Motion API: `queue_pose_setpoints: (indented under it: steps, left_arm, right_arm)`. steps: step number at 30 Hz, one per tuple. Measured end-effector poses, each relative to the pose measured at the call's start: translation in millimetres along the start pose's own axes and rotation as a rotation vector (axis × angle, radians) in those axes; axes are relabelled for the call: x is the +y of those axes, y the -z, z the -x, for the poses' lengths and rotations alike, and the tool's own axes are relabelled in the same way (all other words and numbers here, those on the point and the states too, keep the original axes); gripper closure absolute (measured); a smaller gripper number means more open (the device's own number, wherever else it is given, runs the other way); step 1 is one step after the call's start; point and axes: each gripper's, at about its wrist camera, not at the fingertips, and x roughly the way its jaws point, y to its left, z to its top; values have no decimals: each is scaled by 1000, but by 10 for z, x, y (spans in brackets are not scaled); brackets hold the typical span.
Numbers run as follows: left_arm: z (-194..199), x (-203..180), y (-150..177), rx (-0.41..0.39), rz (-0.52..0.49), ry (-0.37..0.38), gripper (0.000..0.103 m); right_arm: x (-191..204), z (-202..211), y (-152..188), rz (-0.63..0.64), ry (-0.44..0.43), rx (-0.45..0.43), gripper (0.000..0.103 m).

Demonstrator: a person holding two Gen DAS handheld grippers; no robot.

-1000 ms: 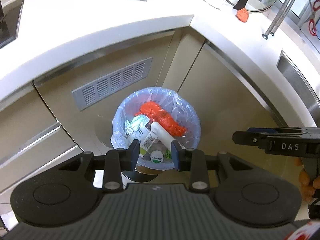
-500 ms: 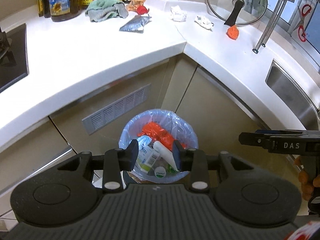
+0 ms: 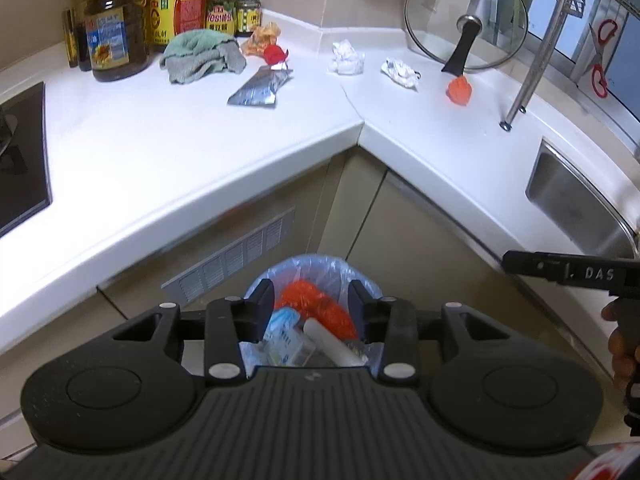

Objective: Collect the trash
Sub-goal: 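Move both tools back up toward the counter, then grasp the orange mesh scrubber with the right tool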

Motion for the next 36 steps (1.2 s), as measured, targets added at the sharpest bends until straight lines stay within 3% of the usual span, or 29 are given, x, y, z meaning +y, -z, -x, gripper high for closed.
queue_pose_setpoints:
  steps: [19, 36]
  left_arm:
    - [-609, -354, -999, -130, 31, -78, 62]
    - [-1288, -362, -1769, -188, 43, -145, 62]
  right_arm:
    - [-1049, -374, -1247, 29, 92, -149, 33]
    - [-1377, -1276, -2110, 101, 178, -243, 33]
